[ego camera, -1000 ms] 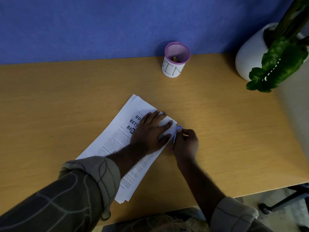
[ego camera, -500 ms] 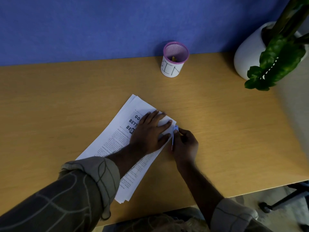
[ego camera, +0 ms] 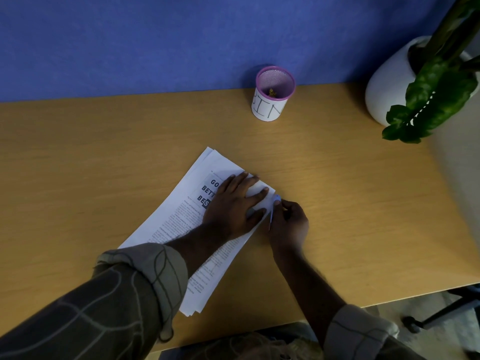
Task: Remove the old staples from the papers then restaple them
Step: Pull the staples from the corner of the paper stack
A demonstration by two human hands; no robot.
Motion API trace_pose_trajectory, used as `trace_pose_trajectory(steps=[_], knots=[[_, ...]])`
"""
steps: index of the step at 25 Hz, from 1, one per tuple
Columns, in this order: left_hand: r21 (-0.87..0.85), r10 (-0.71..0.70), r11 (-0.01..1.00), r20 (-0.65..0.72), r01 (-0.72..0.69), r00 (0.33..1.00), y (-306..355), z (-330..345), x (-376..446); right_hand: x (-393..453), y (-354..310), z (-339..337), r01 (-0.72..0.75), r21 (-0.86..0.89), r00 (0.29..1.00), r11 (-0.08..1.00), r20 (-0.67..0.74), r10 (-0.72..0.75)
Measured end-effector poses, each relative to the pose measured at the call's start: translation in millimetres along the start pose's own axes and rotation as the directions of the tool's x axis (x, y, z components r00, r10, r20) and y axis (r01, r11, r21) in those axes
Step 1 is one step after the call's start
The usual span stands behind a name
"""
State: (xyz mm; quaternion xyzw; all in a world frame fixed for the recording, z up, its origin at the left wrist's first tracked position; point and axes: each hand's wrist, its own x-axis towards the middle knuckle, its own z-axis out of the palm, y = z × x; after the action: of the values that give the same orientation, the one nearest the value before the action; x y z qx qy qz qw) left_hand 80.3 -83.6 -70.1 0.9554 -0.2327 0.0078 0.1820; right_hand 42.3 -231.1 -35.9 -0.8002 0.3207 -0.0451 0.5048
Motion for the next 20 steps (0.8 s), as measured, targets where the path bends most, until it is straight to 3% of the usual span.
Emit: trace_pose_trajectory(steps=[7,10,14,20], knots=[[0.002,-0.001,1.0,0.004,0.001,1.0,1,-2,-1,1,1,-4,-0.096,0.055,0.995,0.994,0.025,0.095],[0.008,0.0,1.0,0.012,0.0,1.0,0,-2,0,-9,0,-11,0.052,0.0,0.992,0.999,0.117,-0.052],[0.013,-0.007,1.0,0.002,0.007,1.0,2,-2,-1,-11,-1,-20,0.309,-0.148,0.935,0.94,0.23,-0.271],[0.012,-0.009,1.0,0.014,0.009,1.0,0,-2,0,-11,2,-16,0.371,-0.241,0.914,0.897,0.264,-0.307]])
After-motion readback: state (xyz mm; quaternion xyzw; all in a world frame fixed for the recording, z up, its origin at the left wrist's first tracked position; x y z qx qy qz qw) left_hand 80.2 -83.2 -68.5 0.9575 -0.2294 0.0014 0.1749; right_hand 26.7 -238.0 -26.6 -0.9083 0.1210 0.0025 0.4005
